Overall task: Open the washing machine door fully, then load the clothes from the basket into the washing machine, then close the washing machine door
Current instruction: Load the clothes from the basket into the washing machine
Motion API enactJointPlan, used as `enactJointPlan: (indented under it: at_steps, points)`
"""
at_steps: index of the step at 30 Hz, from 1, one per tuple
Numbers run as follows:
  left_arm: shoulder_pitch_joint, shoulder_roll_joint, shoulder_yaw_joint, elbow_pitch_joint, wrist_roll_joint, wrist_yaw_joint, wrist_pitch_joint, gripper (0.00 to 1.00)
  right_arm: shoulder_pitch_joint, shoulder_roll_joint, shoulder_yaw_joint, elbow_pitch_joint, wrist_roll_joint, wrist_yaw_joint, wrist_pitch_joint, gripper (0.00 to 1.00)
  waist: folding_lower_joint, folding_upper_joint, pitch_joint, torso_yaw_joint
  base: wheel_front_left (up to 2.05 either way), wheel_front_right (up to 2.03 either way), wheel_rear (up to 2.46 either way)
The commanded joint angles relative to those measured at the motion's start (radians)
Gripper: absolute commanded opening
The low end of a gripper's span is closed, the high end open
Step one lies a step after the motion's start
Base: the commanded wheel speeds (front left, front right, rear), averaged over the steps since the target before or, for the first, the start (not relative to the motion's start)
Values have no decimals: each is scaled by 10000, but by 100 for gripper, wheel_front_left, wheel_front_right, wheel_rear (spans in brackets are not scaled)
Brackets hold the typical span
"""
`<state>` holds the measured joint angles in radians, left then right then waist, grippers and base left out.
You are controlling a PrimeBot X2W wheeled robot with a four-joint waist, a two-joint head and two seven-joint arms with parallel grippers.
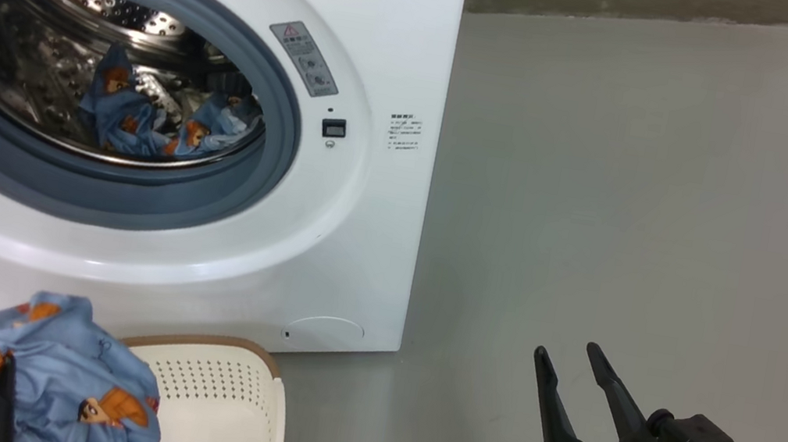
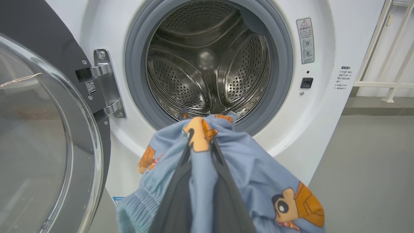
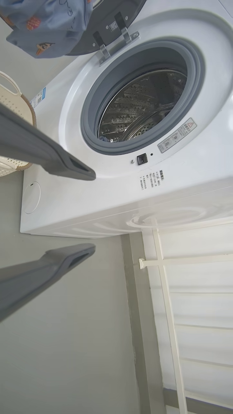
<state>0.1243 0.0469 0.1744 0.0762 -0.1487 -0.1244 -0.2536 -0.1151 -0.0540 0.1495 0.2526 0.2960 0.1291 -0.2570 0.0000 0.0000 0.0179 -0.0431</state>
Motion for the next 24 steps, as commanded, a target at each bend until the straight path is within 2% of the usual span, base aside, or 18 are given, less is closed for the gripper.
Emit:
enactJointPlan:
  at_steps: [1,24]
  points:
    - [-97,89,371,-359,132,109,-82,0,8,38,213,-237,-96,16,-48,100,0,0,-54,-51,0,0,0]
    - [152,35,1,-679,-114,366,-82,0,37,38,68,-465,-247,16,-48,100,0,0,200,-72,0,0,0]
